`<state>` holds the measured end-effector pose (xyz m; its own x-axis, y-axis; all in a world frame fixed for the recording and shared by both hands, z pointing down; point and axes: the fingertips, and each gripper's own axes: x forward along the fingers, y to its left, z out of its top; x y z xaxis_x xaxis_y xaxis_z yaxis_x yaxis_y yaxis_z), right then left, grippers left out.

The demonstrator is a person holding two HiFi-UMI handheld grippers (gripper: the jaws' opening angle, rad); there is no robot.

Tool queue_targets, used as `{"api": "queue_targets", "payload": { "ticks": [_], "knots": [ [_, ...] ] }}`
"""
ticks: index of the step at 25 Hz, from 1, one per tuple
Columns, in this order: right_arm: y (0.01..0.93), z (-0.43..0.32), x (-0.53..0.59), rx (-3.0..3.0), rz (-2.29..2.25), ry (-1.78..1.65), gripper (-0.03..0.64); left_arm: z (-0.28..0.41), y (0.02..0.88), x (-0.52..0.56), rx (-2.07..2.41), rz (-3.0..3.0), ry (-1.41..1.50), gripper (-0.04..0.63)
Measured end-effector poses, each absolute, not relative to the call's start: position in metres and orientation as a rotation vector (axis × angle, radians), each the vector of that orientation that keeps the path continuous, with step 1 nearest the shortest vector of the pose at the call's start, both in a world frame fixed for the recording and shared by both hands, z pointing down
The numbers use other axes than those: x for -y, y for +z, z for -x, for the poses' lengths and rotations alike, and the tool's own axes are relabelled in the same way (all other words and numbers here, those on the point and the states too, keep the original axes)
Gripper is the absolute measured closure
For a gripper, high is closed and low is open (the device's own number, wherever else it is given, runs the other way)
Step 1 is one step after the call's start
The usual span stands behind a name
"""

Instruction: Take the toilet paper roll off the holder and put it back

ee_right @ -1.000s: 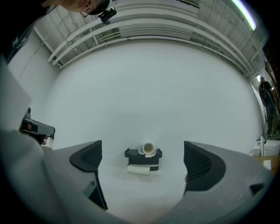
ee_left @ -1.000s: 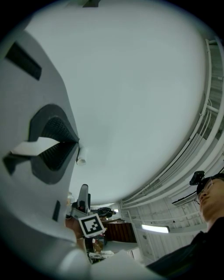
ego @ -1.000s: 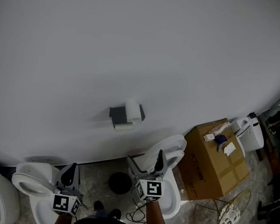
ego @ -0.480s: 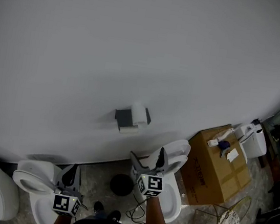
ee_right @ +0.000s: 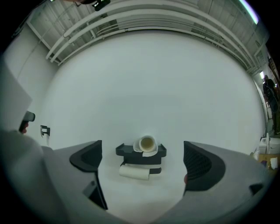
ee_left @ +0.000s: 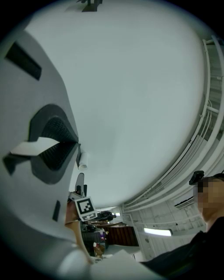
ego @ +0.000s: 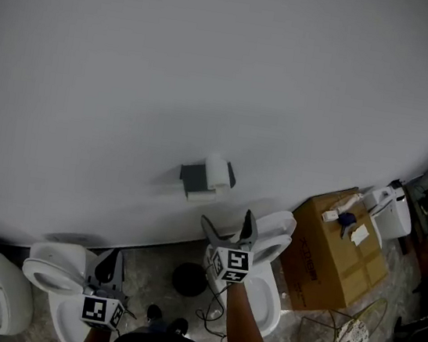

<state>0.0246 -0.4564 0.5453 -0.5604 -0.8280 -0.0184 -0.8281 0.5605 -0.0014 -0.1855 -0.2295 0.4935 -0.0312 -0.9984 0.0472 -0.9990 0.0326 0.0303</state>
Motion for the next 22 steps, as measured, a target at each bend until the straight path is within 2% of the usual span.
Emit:
{"api": "queue_targets", "payload": {
  "ticks": [22],
  "knots": [
    [0.568,-0.005,0.514,-2.778,1.454,-0.109,0.041,0.195,0.499,0.244,2.247,-2.091,0.036,0.592]
  ]
}}
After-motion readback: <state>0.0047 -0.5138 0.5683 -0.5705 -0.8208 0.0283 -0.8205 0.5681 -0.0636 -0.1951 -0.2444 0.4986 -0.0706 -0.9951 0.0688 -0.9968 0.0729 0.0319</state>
